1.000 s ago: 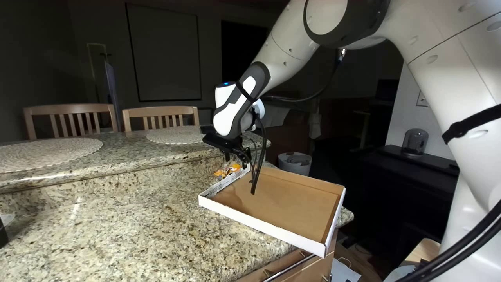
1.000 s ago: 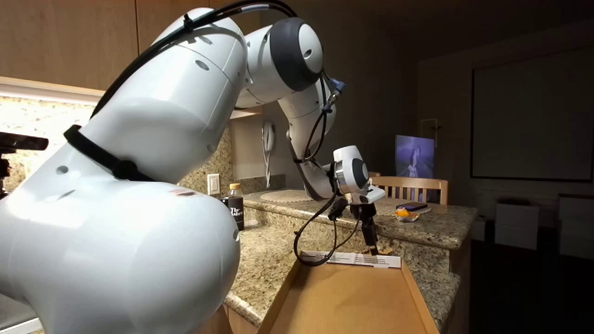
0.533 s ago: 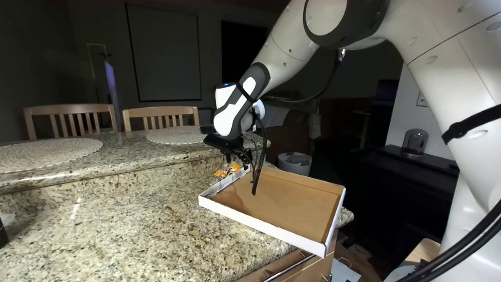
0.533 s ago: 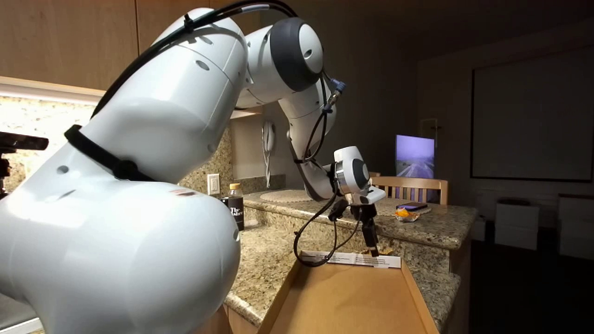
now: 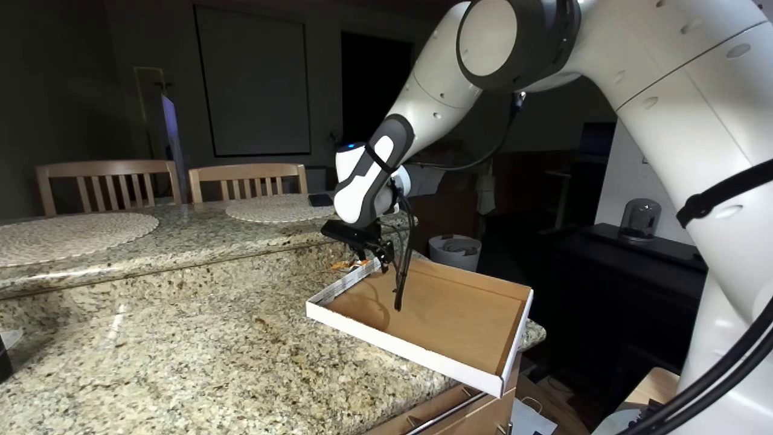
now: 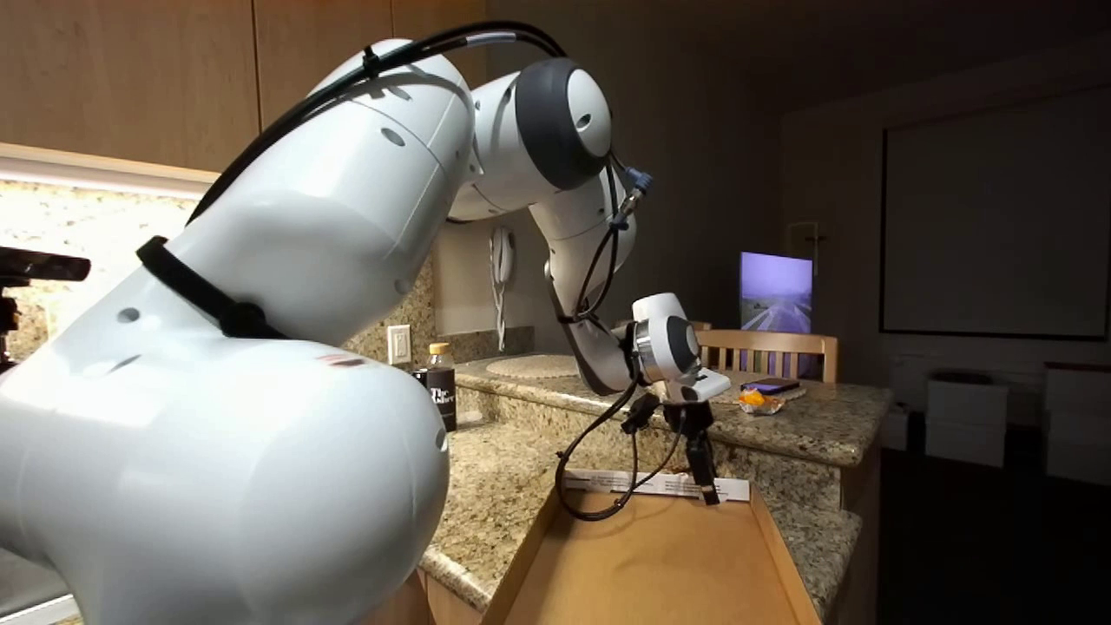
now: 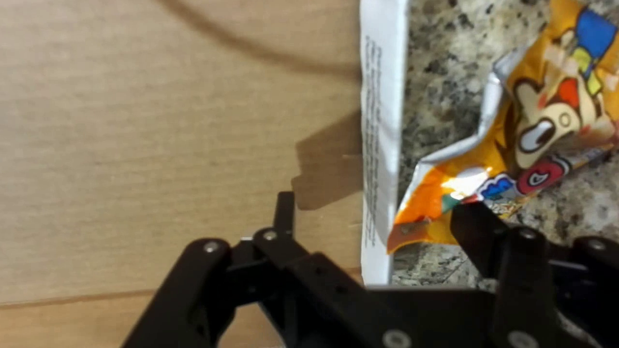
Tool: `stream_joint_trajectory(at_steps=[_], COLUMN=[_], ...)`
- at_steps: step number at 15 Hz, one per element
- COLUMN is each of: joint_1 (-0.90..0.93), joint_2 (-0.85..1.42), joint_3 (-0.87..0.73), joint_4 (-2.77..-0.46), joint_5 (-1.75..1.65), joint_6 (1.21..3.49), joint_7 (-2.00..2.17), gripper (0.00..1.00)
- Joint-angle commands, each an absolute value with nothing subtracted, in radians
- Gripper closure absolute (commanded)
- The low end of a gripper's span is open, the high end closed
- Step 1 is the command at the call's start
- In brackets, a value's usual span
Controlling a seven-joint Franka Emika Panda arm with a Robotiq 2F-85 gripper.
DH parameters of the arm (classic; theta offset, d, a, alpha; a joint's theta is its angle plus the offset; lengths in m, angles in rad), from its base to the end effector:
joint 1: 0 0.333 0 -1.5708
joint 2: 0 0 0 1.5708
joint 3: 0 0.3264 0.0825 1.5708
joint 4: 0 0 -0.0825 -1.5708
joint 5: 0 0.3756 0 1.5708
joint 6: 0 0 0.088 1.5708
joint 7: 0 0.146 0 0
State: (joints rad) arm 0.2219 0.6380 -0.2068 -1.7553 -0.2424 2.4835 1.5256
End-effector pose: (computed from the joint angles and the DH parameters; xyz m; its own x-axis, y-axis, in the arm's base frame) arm 0.6795 0.0160 0.1984 0.2692 -0.9200 0.2850 -0.9546 -0.2941 -0.0477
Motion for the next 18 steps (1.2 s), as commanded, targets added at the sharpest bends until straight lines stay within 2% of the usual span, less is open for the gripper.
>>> stream_joint_trajectory(at_steps=[1,9,10,18], joint_1=[0.214,0.228,0.228,0.241], joint_2=[0.650,0.605,0.595,0.487], joint_3=[-0.200,-0.192,-0.188,-0.113], joint_4=[-1.730,-1.787,-1.798,-1.935], joint_5=[-0.229,-0.235,-0.234,-0.234], joint_6=[2.508,2.516,2.517,2.515], joint_7=[1.535,1.521,1.516,1.431], gripper=[0.47,0.98,1.00,0.98])
